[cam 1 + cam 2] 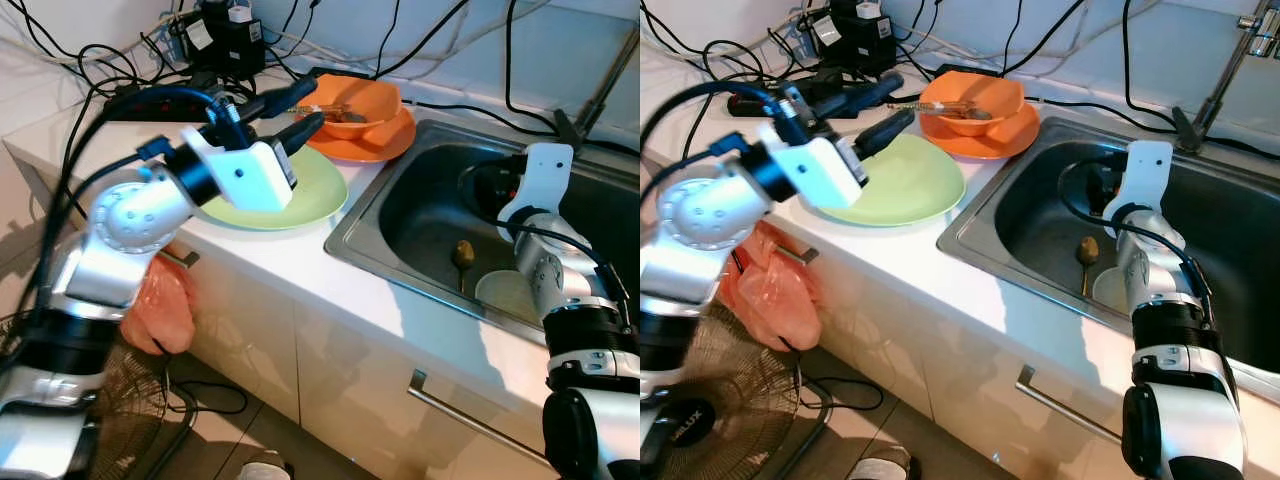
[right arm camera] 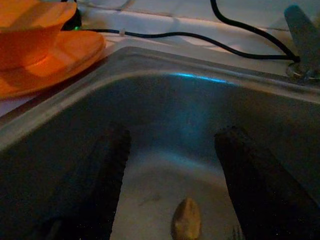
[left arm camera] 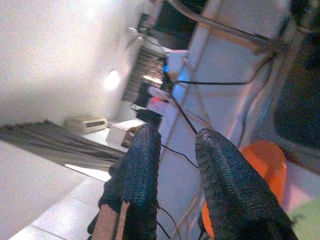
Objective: Kitchen organization
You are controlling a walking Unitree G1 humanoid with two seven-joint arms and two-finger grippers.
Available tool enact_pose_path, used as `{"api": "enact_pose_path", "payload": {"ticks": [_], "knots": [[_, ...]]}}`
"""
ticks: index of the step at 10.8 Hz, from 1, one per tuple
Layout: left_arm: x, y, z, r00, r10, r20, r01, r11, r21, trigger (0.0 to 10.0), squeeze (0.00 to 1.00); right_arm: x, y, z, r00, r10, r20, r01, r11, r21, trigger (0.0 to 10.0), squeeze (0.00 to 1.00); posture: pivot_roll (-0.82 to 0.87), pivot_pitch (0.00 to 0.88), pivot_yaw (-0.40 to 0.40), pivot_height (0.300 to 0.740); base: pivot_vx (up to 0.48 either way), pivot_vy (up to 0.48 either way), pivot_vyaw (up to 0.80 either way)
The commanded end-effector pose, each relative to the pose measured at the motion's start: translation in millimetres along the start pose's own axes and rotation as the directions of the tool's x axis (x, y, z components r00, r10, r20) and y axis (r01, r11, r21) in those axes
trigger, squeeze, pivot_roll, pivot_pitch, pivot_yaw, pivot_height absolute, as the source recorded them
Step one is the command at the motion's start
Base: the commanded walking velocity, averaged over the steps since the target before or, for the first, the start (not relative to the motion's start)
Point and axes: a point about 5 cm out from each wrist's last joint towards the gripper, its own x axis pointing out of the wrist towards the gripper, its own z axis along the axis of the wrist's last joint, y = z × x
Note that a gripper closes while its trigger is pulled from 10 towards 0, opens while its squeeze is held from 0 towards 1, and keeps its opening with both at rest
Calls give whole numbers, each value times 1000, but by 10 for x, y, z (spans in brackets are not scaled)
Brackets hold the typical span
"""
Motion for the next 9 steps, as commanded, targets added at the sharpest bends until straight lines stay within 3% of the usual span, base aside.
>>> {"api": "enact_pose_path", "payload": {"ticks": [1,2,3,5,7,9], "knots": [[-79,40,-49,1000,-21,-23,21,1000,1,10000,1000,15,7,49,1000,6,13,-6,1000,5,10000,0,400,0,0,740,0,0,0],[-145,69,-74,998,-54,-37,54,998,10,10000,1000,16,-2,51,1000,5,13,-5,1000,6,10000,0,404,0,3,740,0,0,0],[-276,21,-139,985,-158,-73,158,987,-14,10000,1000,13,4,7,1000,7,5,-7,1000,7,10000,0,423,0,6,740,0,0,0],[-367,-44,-179,968,-225,-110,220,974,-53,10000,1000,11,45,-38,1000,15,-3,-15,1000,12,10000,0,437,0,16,740,0,0,0],[-544,-184,-352,906,-357,-230,322,930,-176,10000,1000,9,103,-83,1000,28,-11,-27,999,32,10000,0,450,0,24,740,0,0,0],[-692,-232,-563,860,-386,-334,334,921,-202,10000,1000,-7,145,-99,998,61,-17,-60,998,33,10000,0,442,0,25,740,0,0,0]]}}
